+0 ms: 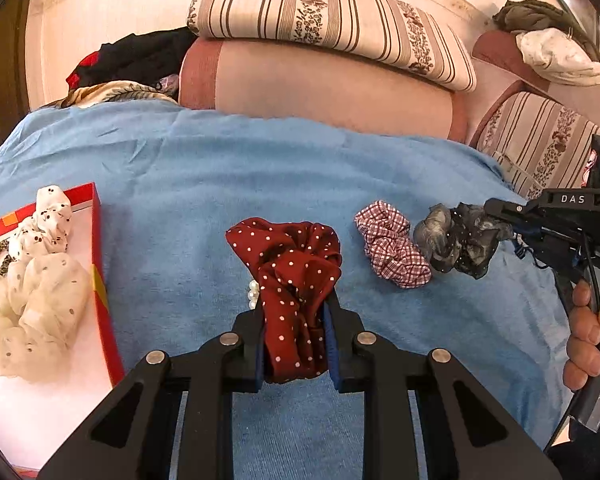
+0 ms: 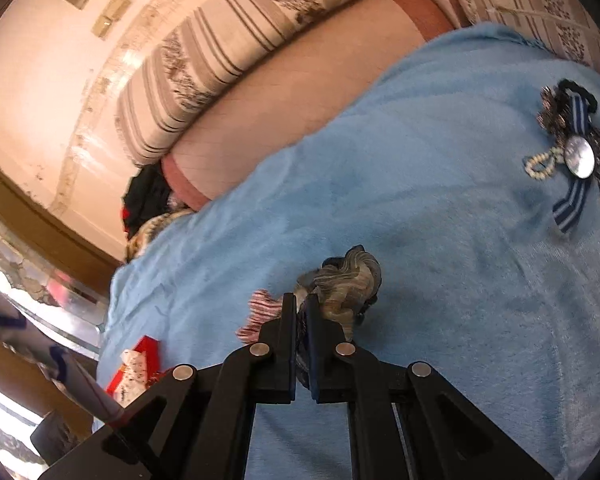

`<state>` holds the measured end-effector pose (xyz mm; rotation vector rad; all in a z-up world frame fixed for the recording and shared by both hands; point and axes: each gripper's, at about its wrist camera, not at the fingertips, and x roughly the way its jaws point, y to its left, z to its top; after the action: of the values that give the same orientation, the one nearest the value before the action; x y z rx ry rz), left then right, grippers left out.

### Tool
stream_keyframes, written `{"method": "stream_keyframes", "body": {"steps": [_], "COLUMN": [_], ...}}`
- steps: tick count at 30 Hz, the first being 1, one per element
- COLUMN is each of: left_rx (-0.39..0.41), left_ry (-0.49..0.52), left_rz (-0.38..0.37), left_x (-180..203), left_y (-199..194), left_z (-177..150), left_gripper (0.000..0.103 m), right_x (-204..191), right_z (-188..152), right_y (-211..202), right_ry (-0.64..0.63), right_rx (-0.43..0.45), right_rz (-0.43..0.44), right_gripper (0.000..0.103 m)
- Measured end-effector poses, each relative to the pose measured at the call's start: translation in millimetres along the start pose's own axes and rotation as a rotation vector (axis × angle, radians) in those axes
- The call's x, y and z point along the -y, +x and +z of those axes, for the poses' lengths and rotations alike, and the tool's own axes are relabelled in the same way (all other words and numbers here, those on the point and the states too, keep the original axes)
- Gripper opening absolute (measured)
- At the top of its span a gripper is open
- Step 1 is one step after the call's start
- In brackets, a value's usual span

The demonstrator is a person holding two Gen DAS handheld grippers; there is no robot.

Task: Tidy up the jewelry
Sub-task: 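Grasp the red polka-dot scrunchie with the left gripper while the right grasps the grey sheer scrunchie, then carry the red polka-dot and grey scrunchies over the box with both grippers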

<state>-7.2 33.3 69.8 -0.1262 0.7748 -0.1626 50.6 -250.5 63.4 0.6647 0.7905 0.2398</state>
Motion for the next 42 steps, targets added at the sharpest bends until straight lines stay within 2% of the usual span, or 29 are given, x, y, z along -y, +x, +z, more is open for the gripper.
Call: {"method": "stream_keyframes", "body": {"steps": [3,5,7,10,13,15,16,17,18,24,25,26,27,29,32,38,42], "left_rx": [0.013,0.018,0.021,0.015,0.007,0.006,0.005,0.003,0.003,-0.004,-0.004,-0.002,-0.001,0.005,0.017,0.037,0.055], "left_ry": [0.004,0.013,0.017,0.023,0.023,0.023,0.026,0.027,0.027,0.027,0.027,0.027,0.028,0.034,0.041,0.049,0.067], "left_rz": [0.001,0.001,0.001,-0.002,-0.008,-0.011,-0.012,-0.012,-0.012,-0.013,-0.012,-0.012,-0.011,-0.006,0.004,0.029,0.057], "left_x": [0.0,0.7,1.8,2.8,3.5,4.1,4.5,4.9,4.2,3.4,3.5,3.5,4.0,5.2,7.1,5.5,4.6], "left_y": [-6.2,-9.6,-11.6,-11.2,-9.1,-8.8,-8.4,-8.0,-7.5,-5.6,-5.7,-6.1,-6.3,-7.9,-10.2,-15.9,-20.0], "left_z": [-0.6,-1.5,-2.1,-2.9,-3.5,-4.0,-4.1,-4.4,-4.6,-5.6,-5.7,-5.8,-5.5,-5.6,-5.9,-4.3,-3.7], "left_gripper": [0.022,0.022,0.022,0.022,0.022,0.022,0.022,0.022,0.022,0.022,0.022,0.022,0.022,0.022,0.022,0.022,0.022], "right_x": [-7.9,-12.3,-11.5,-1.8,8.3,5.6,4.6,3.0,1.4,1.8,2.2,0.9,-0.4,-2.7,-12.8,-39.7,-52.8], "right_z": [1.0,1.6,-0.1,-4.4,-7.6,-8.7,-9.4,-10.0,-10.7,-19.2,-19.5,-20.2,-20.0,-19.1,-16.1,-15.7,-17.8], "right_y": [-6.1,-4.5,2.1,20.7,32.5,36.0,36.0,36.3,38.5,57.1,57.9,58.3,58.2,54.2,40.2,14.6,8.2], "right_ry": [-0.03,-0.046,-0.047,-0.017,0.031,0.01,0.002,-0.005,-0.014,-0.031,-0.033,-0.039,-0.044,-0.052,-0.086,-0.149,-0.179], "right_rx": [0.018,0.009,-0.022,-0.095,-0.145,-0.161,-0.155,-0.149,-0.155,-0.211,-0.213,-0.207,-0.205,-0.188,-0.129,-0.014,0.021], "right_rz": [0.042,0.036,0.034,-0.019,-0.021,-0.052,-0.065,-0.07,-0.073,-0.126,-0.126,-0.12,-0.115,-0.102,-0.087,0.025,0.082], "right_gripper": [0.005,0.005,0.005,0.008,0.01,0.025,0.039,0.047,0.047,0.047,0.044,0.023,0.013,0.007,0.005,0.005,0.005]}}
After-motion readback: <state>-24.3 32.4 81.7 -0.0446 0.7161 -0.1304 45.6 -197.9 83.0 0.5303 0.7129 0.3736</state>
